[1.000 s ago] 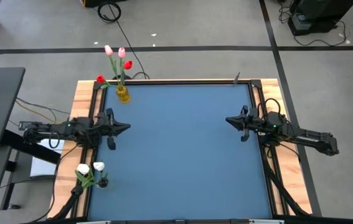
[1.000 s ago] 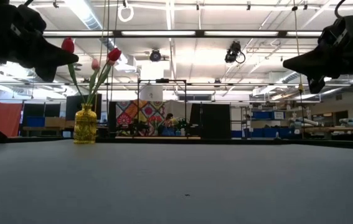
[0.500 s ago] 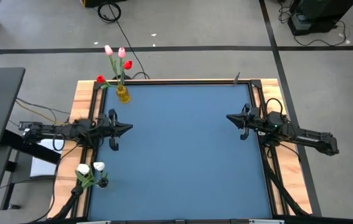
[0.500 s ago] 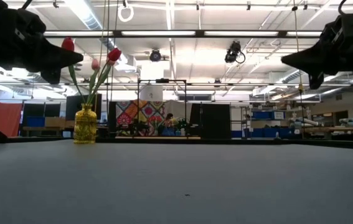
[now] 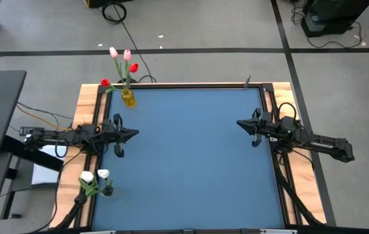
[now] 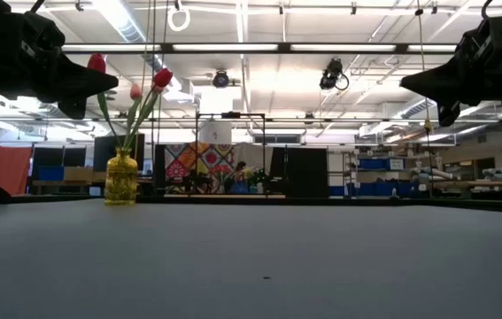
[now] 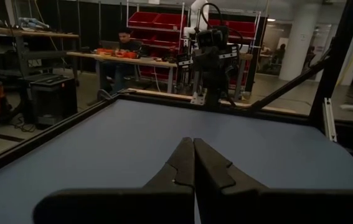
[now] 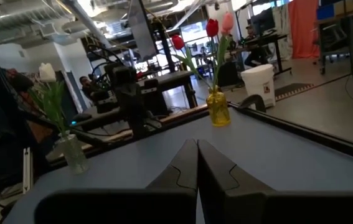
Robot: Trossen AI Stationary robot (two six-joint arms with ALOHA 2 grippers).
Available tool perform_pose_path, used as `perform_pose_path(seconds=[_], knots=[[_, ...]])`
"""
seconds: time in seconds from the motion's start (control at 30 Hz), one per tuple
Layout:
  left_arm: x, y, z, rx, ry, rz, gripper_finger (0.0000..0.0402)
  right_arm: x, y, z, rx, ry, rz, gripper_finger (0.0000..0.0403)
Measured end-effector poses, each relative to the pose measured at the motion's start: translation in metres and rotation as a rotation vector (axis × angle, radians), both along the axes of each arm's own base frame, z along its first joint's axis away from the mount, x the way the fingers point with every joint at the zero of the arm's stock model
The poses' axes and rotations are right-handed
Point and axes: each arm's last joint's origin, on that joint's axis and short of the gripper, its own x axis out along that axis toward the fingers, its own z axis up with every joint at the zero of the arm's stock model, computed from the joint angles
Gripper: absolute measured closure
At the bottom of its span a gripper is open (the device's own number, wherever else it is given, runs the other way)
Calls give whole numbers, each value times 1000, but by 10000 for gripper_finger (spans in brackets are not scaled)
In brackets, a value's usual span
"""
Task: Sort flowers into vase by color
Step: Return to Home Position
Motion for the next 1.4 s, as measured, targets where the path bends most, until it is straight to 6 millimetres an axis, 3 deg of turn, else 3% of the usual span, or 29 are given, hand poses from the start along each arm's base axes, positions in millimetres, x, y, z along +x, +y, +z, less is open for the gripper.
perform_pose_path(seconds=[0.5,1.4], knots=[[0,0,0,-9,-1,-2,377,0,0,-6,40,53,1,384],[0,0,0,-8,0,-2,374,0,0,-6,40,52,1,383]])
